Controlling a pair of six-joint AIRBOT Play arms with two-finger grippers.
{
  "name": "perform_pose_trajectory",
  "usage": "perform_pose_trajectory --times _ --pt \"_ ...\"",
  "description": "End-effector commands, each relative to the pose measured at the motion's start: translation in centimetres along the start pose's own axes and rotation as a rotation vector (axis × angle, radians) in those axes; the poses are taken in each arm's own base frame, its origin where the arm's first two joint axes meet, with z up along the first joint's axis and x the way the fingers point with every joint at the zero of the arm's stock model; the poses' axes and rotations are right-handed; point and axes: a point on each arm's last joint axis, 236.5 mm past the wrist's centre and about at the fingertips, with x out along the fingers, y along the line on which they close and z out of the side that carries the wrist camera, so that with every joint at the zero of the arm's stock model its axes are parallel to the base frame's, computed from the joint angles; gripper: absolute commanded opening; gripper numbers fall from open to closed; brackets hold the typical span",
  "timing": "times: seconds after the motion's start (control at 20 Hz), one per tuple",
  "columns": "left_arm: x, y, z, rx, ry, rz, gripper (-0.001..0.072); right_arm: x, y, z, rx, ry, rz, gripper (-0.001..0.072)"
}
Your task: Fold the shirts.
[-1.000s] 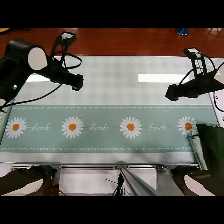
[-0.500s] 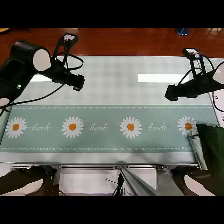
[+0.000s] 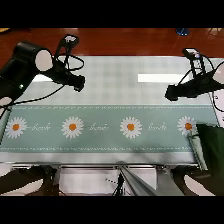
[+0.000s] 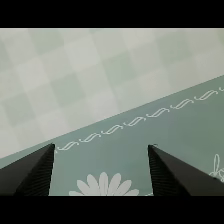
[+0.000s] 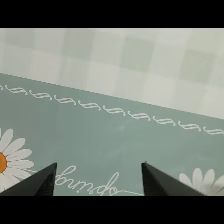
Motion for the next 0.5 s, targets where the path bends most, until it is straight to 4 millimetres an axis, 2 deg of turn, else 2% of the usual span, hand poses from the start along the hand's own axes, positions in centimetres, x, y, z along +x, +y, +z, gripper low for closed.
perform_pose_trajectory --times 0.0,0.15,0.45 --pt "-0.4 0.1 1.1 -0.005 -0.052 -0.007 0.0713 0.0 0.0 0.0 -0.001 0.0 0.0 0.0604" --pt "-2.7 0.4 3.9 -0.073 -0.223 -0.014 0.0713 0.0 0.0 0.0 -0.001 0.0 0.0 0.0604" --pt "-2.8 0.3 4.0 -0.078 -0.231 -0.015 0.0713 0.0 0.0 0.0 -0.001 -0.001 0.0 0.0605"
